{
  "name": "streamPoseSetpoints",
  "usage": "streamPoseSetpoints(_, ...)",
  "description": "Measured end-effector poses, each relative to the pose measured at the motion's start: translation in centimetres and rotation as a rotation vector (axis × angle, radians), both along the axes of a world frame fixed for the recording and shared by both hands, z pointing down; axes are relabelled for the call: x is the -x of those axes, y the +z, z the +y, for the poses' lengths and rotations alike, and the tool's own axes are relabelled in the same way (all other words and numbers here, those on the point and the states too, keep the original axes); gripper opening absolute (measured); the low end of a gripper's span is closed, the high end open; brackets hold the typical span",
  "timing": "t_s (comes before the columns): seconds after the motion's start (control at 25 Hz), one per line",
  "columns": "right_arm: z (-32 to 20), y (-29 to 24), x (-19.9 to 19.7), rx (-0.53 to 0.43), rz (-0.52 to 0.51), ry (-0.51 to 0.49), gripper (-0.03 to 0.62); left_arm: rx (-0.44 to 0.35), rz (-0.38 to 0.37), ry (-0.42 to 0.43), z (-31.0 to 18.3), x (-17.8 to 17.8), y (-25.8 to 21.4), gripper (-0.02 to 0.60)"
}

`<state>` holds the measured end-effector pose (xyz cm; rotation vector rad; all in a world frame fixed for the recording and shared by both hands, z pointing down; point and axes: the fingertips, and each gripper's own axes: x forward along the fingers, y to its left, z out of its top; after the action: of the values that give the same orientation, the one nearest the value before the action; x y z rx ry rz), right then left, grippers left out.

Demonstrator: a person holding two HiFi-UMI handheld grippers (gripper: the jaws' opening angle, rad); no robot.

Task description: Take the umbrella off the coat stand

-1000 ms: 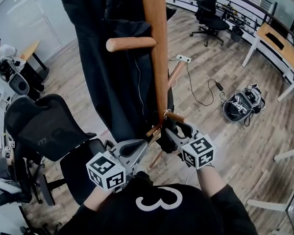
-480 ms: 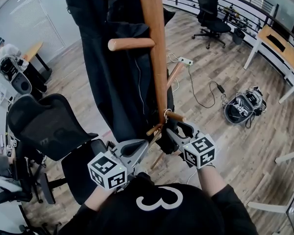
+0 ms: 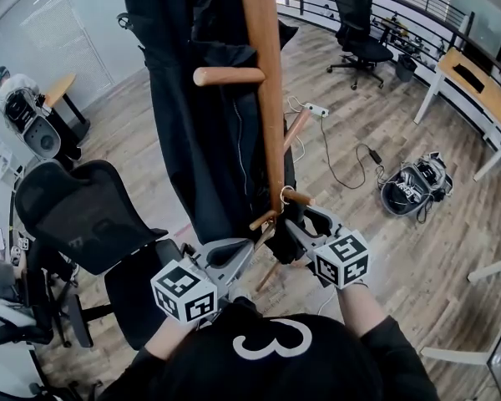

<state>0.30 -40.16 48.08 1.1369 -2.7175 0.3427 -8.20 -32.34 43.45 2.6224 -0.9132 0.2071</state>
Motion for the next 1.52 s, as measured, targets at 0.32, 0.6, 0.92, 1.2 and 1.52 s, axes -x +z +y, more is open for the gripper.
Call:
streamPoseSetpoints(0.32,0.6,-1.3,-1.4,-0.009,-0.011,0.01,0.192,-0.003,-0.001,0.021,0.9,-1.6,-0.4,0.016)
streamPoseSetpoints(0.6,1.9,-2.2,-2.2,-0.03,-0.026,0.019,0.192,-0.024,-0.001,0.04,2.1,-2.3,-0.9,0.015)
streamPoseSetpoints(0.92,5.5,-3.6,-3.6,-0.046,-0.042,0.024,0.192,-0.042,-0.007,0.047,5.1,-3.7,-2.0,0.017)
streamPoseSetpoints(1.2,6.4,-4.8,-5.2,-0.066,-0.049,0.039,0.191,-0.051,-0.005,0.059,5.6,-5.0,-2.6,0.016)
streamPoseSetpoints(1.52,8.8,-5.9,-6.6,-0.089,-0.074,0.029,0.192,-0.061,0.001,0.065,6.9,-6.6,-3.0,0.017)
